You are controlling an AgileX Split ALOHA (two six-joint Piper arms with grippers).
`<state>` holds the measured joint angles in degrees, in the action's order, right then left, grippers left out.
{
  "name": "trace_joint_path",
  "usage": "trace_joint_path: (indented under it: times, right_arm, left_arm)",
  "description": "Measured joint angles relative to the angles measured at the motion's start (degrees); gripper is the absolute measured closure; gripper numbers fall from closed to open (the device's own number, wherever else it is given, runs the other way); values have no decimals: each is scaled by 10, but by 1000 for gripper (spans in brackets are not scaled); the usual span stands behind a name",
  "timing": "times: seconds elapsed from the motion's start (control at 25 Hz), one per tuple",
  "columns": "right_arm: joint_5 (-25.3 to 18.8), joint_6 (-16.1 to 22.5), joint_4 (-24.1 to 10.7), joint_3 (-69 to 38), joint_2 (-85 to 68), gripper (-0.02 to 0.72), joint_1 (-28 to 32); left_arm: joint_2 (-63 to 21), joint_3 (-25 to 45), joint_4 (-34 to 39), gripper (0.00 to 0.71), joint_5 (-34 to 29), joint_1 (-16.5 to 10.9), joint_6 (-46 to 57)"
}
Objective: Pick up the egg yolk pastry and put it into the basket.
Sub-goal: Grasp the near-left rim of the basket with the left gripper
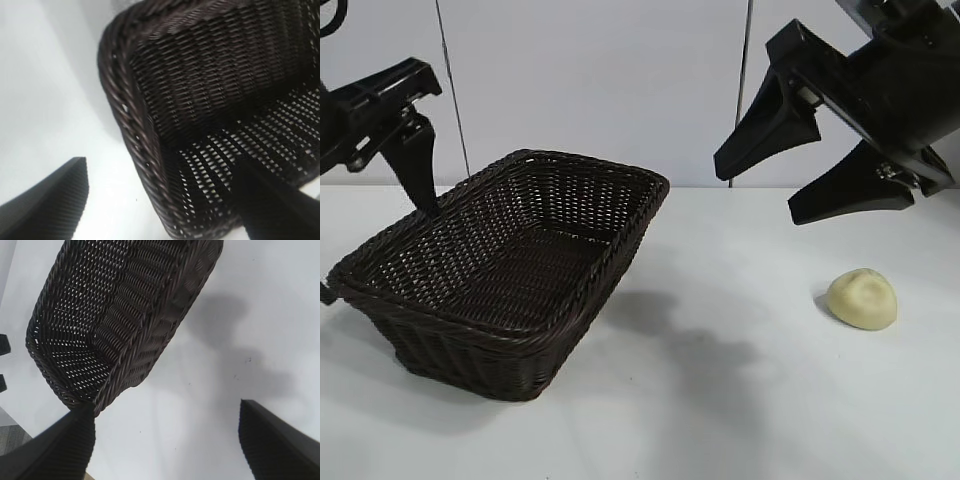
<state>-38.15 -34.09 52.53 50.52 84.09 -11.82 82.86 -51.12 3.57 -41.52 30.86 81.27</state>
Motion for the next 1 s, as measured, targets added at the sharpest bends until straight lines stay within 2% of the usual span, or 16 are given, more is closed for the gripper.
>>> trace_joint_path:
  times: [0.32,0.76,0.84,1.0]
  right_arm:
    - [0,0,0,0,0,136,0]
    - [1,0,0,0,0,136,0]
    - [1,0,0,0,0,136,0]
    - [1,0,0,0,0,136,0]
  left_arm:
    - [49,31,-13,139,91,0,7]
    - [148,31,-16,140,149,0,6]
    - [148,31,-16,176,151,0,6]
    - [148,31,-20,408,151,0,6]
